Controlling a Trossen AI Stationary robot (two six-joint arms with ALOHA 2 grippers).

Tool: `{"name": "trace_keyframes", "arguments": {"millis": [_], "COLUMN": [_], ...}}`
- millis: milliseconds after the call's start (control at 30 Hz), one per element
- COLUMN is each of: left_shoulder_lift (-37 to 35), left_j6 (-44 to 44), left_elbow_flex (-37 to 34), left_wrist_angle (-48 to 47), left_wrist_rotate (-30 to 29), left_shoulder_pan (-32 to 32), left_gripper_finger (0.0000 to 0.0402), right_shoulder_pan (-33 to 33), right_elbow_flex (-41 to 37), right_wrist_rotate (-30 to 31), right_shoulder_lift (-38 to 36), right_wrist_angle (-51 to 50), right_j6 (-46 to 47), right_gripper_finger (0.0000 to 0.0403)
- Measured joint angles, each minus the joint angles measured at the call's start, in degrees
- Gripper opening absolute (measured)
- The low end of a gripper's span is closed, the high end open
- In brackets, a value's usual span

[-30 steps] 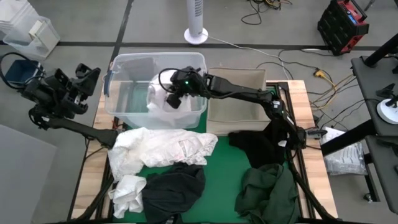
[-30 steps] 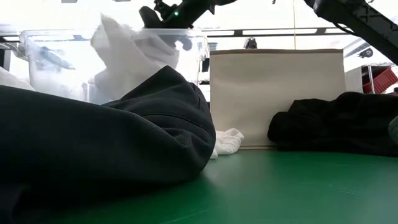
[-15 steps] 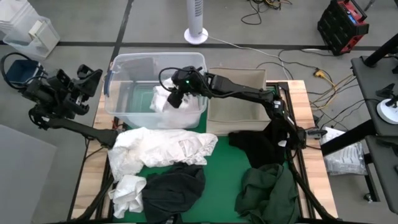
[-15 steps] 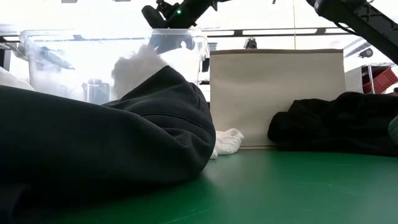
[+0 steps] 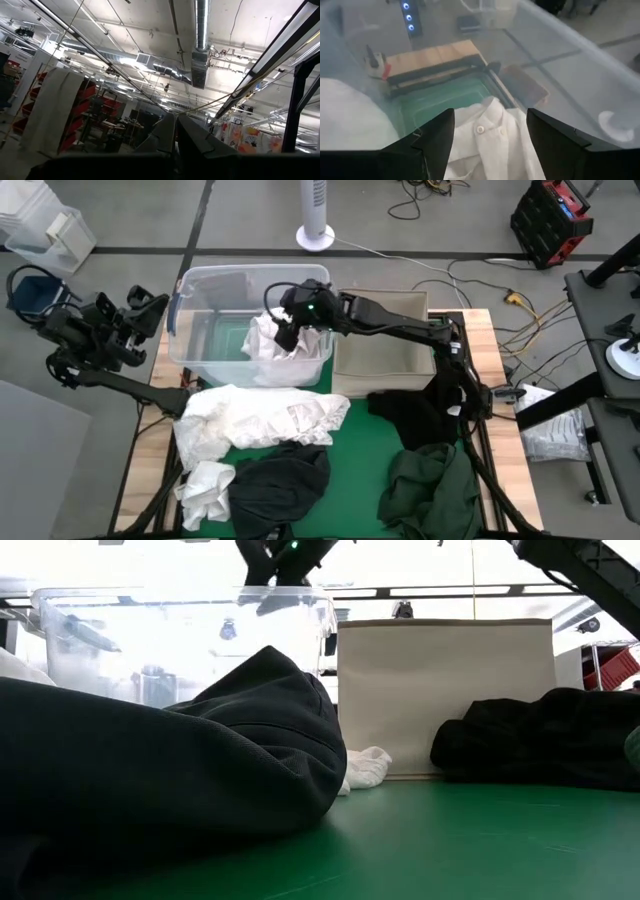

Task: Sort clothes
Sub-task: Put the black shorts into the gray laundry bin

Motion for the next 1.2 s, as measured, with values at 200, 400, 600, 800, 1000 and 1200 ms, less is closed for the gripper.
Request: {"name": "trace_keyframes", "arguments": {"millis": [200, 400, 600, 800, 1000, 1200], "left_shoulder_lift": [0.05, 0.62, 1.23, 4.19, 8.95, 13.49], "left_j6": [-2.53, -4.76, -6.67, -7.54, -8.88, -11.48], "left_elbow_flex": [-0.04, -0.07, -0.39, -0.42, -0.41, 0.02], "left_wrist_angle": [-3.42, -6.93, -11.58, -16.40, -16.89, -16.90], "left_wrist_rotate": [-0.09, -0.11, -0.07, -0.02, 2.10, 3.52], "left_shoulder_pan": [0.00, 0.01, 0.01, 0.01, -0.01, -0.17], "left_gripper_finger": [0.0000, 0.0000, 0.0000, 0.0000, 0.0000, 0.0000], "right_shoulder_pan": [0.74, 1.92, 4.14, 7.62, 11.60, 14.93], "right_elbow_flex": [0.00, -0.02, -0.02, -0.02, -0.02, -0.04], "right_wrist_rotate": [0.02, -1.31, -4.93, -5.18, -5.18, -5.07], "right_shoulder_lift": [-4.88, -10.60, -16.40, -21.39, -25.56, -29.54], "right_wrist_angle": [-0.49, -3.99, -12.53, -22.30, -30.37, -37.16], "right_j6": [-3.51, -5.76, -8.27, -7.97, -7.54, -5.58], "right_gripper_finger": [0.0235, 0.0221, 0.0219, 0.0213, 0.0203, 0.0192]}}
